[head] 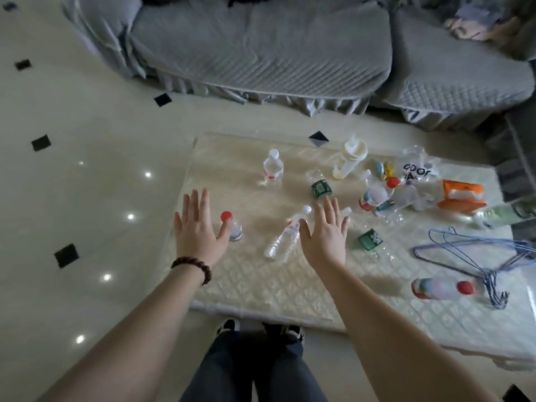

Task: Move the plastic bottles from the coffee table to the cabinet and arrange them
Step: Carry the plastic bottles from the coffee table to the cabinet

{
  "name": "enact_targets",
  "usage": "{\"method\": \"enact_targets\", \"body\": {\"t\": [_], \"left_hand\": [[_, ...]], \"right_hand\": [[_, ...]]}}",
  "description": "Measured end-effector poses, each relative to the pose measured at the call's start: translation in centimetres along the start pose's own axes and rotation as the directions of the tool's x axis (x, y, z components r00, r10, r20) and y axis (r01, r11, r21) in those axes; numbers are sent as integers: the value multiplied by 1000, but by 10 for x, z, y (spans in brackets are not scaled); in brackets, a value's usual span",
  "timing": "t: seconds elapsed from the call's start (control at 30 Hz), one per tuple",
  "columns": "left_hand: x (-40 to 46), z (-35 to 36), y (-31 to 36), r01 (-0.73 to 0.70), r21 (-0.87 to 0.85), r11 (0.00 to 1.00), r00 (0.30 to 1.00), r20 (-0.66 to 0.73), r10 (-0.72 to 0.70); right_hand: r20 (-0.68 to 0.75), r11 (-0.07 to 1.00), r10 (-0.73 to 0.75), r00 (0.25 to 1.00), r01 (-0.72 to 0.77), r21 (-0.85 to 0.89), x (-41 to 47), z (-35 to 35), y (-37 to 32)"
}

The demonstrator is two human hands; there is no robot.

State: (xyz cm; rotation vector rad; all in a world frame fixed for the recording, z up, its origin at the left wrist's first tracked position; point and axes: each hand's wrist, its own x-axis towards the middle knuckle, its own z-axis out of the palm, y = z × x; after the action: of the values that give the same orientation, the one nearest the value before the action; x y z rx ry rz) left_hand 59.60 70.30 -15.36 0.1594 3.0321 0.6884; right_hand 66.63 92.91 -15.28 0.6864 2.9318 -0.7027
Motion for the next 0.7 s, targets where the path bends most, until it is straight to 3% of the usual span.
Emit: {"method": "enact_targets", "body": {"t": [0.33, 0.47, 0.7], "left_hand": [[0, 95, -43, 172, -58, 983, 983, 82, -167], [15, 146, -65, 303, -193, 933, 951, 128, -282], [36, 193, -79, 368, -411, 834, 928, 103, -358]], "right_hand": [[125, 997, -61, 990, 66, -31, 51, 75, 42], [141, 999, -37, 989, 41, -27, 70, 120, 59], [135, 1000, 10, 991, -14, 28, 81, 178, 74]]}}
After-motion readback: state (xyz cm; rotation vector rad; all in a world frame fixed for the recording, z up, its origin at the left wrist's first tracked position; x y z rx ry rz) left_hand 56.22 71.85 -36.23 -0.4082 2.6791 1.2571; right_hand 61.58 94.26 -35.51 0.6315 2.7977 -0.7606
